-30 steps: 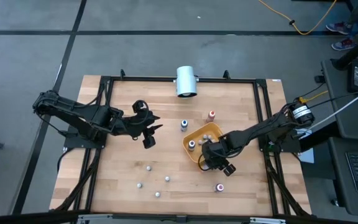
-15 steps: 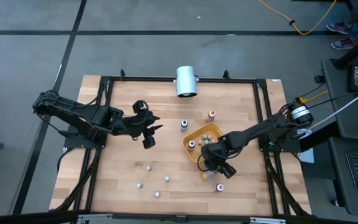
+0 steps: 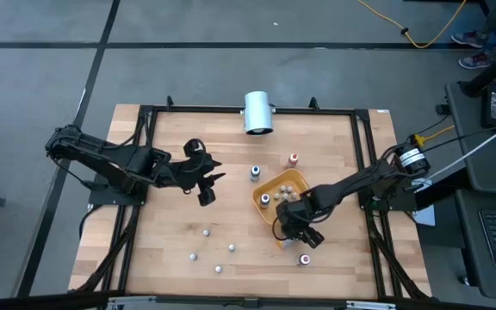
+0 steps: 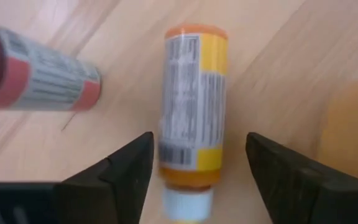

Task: Pick & Place food coloring
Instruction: Put the large yellow food coloring bottle into the yellow bin

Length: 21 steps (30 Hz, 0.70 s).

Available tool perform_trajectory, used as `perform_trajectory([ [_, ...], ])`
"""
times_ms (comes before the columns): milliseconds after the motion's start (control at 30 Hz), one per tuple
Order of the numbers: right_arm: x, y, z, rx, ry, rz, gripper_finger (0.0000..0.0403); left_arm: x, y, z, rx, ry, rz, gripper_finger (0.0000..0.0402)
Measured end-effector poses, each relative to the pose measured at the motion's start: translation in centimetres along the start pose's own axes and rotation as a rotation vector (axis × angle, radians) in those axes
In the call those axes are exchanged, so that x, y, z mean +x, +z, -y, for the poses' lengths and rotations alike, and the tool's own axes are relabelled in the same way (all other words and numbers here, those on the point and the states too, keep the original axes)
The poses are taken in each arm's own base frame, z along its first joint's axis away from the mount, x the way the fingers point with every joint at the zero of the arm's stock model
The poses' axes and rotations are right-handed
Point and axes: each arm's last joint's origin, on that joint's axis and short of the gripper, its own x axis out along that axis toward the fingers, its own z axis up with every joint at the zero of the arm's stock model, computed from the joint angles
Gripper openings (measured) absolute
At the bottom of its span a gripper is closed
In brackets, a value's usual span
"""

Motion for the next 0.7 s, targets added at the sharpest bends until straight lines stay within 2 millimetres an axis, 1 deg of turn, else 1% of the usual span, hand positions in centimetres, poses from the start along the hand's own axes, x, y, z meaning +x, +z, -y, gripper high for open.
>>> perform_trajectory([
  [200, 1.0, -0.1, 0.3, 0.003, 0.002, -0.017, 0.0237, 0.0, 0.0, 0.0, -0.013, -0.007, -0.002, 0.0141],
  [367, 1.6, -0.2, 0.4, 0.006, 0.004, -0.029, 0.0208, 0.0, 0.0, 0.0, -0.014, -0.008, -0.001, 0.0141],
  [567, 1.6, -0.3, 0.5, 0.037, -0.006, -0.035, 0.0145, 0.0, 0.0, 0.0, -0.015, -0.008, -0.001, 0.0141],
  [700, 1.1, -0.4, 0.3, 0.039, -0.014, -0.041, 0.0144, 0.0, 0.0, 0.0, -0.015, -0.008, 0.0, 0.0141],
])
